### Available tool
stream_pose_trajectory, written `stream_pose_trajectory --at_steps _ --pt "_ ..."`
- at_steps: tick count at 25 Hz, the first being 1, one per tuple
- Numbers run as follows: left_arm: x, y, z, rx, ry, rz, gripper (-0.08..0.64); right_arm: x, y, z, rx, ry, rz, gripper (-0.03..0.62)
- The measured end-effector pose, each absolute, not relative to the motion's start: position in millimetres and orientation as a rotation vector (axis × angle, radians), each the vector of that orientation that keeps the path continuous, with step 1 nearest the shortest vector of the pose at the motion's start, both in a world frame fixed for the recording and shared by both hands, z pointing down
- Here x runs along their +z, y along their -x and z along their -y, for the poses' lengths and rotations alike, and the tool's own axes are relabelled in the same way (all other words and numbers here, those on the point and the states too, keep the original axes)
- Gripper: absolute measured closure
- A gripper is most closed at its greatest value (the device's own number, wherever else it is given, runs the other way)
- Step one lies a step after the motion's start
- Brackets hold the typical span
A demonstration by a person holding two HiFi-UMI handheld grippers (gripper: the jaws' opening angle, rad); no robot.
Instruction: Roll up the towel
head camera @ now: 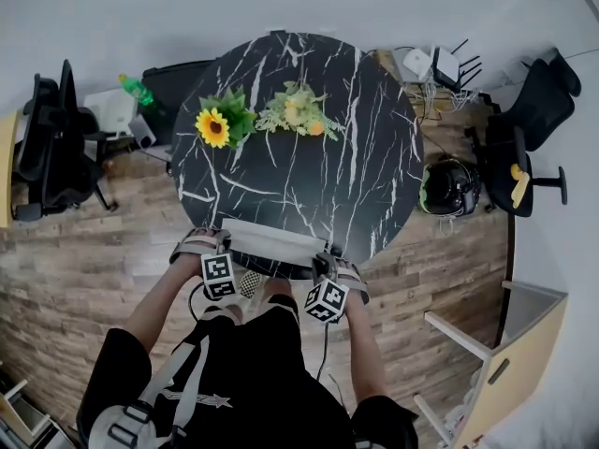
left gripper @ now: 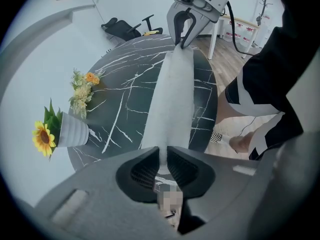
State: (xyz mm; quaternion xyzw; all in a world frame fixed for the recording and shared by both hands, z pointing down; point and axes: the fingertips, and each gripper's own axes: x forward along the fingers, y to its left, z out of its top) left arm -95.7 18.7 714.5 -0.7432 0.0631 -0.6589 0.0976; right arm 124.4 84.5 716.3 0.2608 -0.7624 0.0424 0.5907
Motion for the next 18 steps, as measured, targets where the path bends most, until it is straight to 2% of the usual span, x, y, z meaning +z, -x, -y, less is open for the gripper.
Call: stream_pose_trajectory --at_steps 18 --pt "724.6 86.6 9.9 -1.972 2.207 -0.196 0.497 728.4 -134.8 -54.7 0.099 -0.597 1.772 0.535"
